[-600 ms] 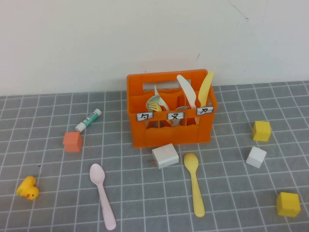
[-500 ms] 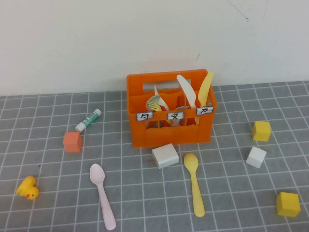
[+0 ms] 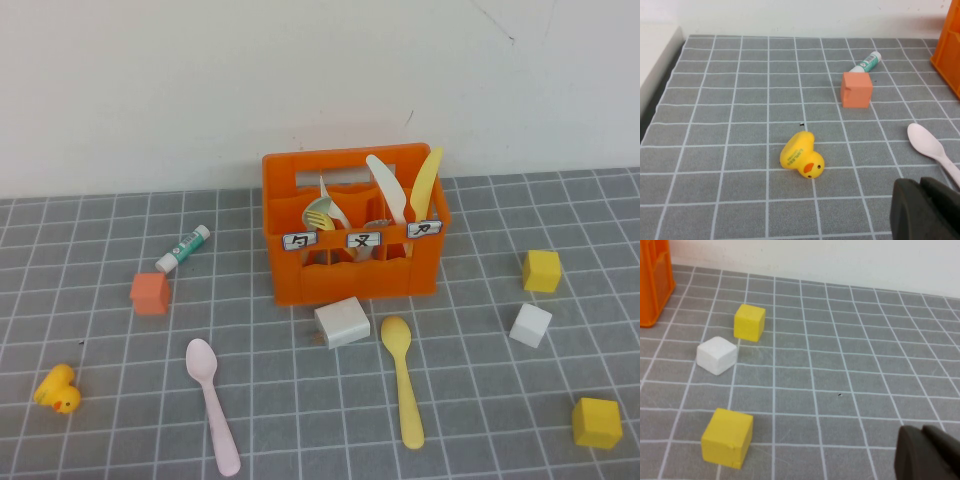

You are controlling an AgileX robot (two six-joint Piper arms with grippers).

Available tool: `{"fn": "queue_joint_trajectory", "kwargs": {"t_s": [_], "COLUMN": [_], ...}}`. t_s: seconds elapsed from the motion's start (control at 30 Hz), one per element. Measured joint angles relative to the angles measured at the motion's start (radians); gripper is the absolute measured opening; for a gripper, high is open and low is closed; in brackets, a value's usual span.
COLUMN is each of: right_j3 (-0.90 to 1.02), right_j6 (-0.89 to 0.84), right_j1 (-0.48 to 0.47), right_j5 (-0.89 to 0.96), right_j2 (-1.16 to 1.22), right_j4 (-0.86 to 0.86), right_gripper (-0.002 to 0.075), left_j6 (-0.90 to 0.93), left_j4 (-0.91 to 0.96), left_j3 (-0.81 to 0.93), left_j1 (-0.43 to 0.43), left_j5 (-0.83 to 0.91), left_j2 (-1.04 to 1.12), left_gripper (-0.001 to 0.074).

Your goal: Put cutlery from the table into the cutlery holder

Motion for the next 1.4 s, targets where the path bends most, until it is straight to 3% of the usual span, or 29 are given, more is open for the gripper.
{"fn": "queue_joint_trajectory", "kwargs": {"t_s": [0.8, 0.93, 1.27, 1.4], "right_j3": [0.002, 0.003, 0.003, 0.003], "right_j6": [0.000, 0.000, -0.015, -0.038], "right_j1": [0.000, 0.000, 0.000, 0.000], "right_j5": [-0.027, -0.179, -0.849, -0.938], "right_j2": [0.000, 0.000, 0.000, 0.000], "right_j4": [-0.002, -0.009, -0.011, 0.006], "right_gripper": [-0.0001, -0.0001, -0.0001, -0.0001], "left_j6": [0.000, 0.000, -0.053, -0.058], "left_j4": [0.002, 0.002, 0.002, 0.008], "left_j3": [0.005, 0.011, 0.011, 0.011], "left_j1": [0.000, 0.000, 0.000, 0.000], "left_j5": [-0.034, -0.177, -0.673, -0.794], "left_j2": [0.000, 0.000, 0.000, 0.000], "left_gripper": [-0.0001, -0.0001, -0.0001, -0.0001]}}
